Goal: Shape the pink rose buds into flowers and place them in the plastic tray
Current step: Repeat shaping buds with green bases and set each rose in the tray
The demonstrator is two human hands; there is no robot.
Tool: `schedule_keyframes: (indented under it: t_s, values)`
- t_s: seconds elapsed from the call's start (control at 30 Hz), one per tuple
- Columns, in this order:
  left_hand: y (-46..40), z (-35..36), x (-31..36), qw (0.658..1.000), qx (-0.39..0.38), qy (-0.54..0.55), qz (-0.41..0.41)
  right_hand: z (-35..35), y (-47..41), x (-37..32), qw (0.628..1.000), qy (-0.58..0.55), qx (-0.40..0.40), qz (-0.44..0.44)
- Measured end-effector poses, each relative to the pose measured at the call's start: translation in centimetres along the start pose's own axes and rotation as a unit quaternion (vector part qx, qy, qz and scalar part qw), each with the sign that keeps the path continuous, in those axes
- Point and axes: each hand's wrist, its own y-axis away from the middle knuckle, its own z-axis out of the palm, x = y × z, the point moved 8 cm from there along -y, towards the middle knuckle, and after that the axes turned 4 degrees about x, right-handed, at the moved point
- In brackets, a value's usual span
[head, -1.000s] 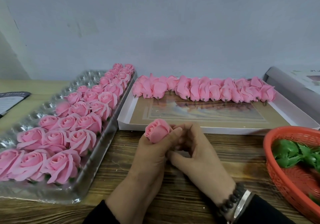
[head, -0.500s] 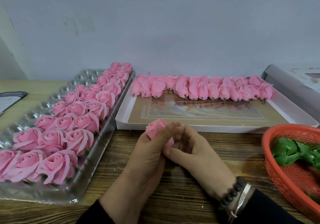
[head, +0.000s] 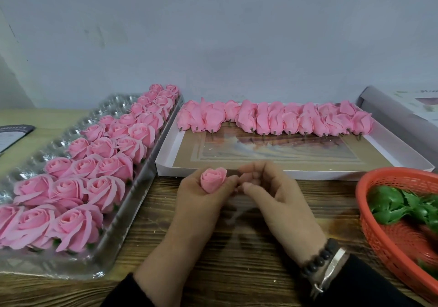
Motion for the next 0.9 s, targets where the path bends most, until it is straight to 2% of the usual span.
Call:
schedule_keyframes:
  t_s: [0.1, 0.2, 0.37, 0.53, 0.67, 0.77, 0.9]
  values:
    - [0.2, 0.3, 0.5, 0.998, 0.004, -0.058, 0.034, 0.4, 0.4, -1.4, 0.995, 0.064, -0.022, -0.072]
    - [0.4, 0.8, 0.3, 0.996, 0.005, -0.088, 0.019, 1.1, 0.7, -2.0, 0.981, 0.146, -0.054, -0.117]
    - [0.5, 1.4, 0.1, 0.975, -0.038, -0.208, 0.069, 1.1, 0.5, -2.0, 0.972, 0.191, -0.097, -0.100]
    - [0.4, 1.5, -0.6, 0.982, -0.049, -0.177, 0.032, 0.7, 0.2, -1.9, 0.980, 0.157, -0.091, -0.078]
    - [0.4, 1.1, -0.8, 0.978, -0.030, -0.207, -0.008, -0.1, -0.1, -1.9, 0.991, 0.097, -0.061, -0.068]
    - [0.7, 1.6, -0.9, 0.972, -0.066, -0.223, -0.027, 0.3, 0.1, -2.0, 0.985, 0.131, -0.065, -0.090]
    - [0.8, 1.9, -0.7, 0.978, -0.065, -0.198, -0.018, 1.2, 0.6, -2.6, 0.963, 0.214, -0.067, -0.147]
